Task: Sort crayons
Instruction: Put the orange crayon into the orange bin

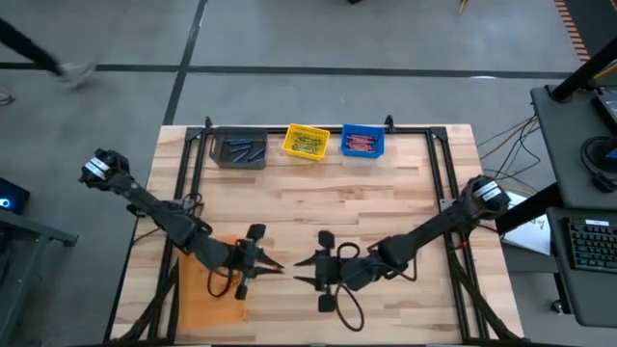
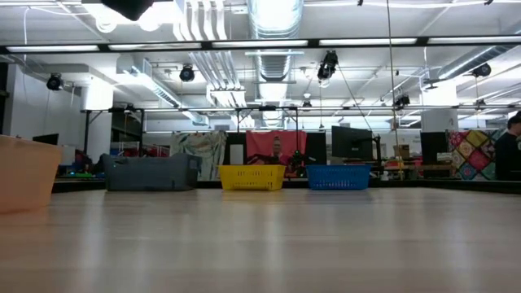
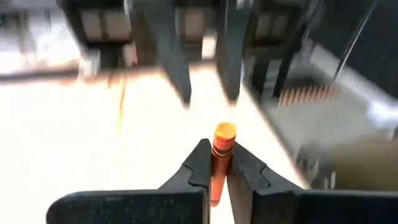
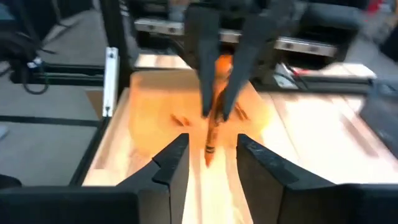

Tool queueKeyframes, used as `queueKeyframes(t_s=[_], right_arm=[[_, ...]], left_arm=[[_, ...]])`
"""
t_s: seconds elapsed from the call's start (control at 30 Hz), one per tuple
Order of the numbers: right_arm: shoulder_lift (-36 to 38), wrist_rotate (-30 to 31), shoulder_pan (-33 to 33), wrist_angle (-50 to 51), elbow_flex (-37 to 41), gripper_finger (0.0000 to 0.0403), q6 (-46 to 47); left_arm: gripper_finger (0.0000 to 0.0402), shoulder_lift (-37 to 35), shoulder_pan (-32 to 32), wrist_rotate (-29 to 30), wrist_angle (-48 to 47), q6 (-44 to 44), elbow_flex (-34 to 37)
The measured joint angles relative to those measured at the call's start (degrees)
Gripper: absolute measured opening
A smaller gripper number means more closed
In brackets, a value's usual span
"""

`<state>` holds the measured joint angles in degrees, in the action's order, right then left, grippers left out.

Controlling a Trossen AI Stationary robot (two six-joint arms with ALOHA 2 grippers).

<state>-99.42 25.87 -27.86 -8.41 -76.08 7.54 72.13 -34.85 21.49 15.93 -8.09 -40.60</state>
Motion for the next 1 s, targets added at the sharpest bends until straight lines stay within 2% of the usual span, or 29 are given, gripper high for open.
queueKeyframes(t_s=[0.13, 0.27, 0.33, 0.43, 0.57, 0.7, 1.0], right_arm=[[1.7, 1.24, 0.02, 9.33, -2.06, 0.0131, 4.87], [2.18, 1.23, -0.22, 12.48, -2.51, 0.0131, 6.06], [2.19, 1.19, -0.25, 12.69, -2.51, 0.0129, 6.08], [2.21, 1.18, -0.26, 12.86, -2.51, 0.0128, 6.07], [2.19, 1.19, -0.26, 12.87, -2.51, 0.013, 5.99], [2.02, 1.18, -0.26, 12.88, -2.51, 0.0128, 6.0], [1.95, 1.18, -0.26, 12.88, -2.51, 0.0124, 6.0]], left_arm=[[0.0002, 0.18, -0.39, 0.34, -34.11, -12.07, -11.85], [0.0002, 3.32, -1.97, -0.3, -66.53, -27.3, -22.3], [0.0002, 4.84, -3.28, -2.0, -78.11, -33.94, -26.22], [0.0002, 6.54, -5.23, -6.58, -88.47, -41.29, -29.31], [0.0002, 7.33, -6.77, -12.65, -91.57, -45.97, -28.44], [0.0002, 7.37, -7.36, -17.86, -90.25, -49.59, -23.72], [0.0002, 7.4, -7.37, -20.1, -80.36, -50.01, -13.39]])
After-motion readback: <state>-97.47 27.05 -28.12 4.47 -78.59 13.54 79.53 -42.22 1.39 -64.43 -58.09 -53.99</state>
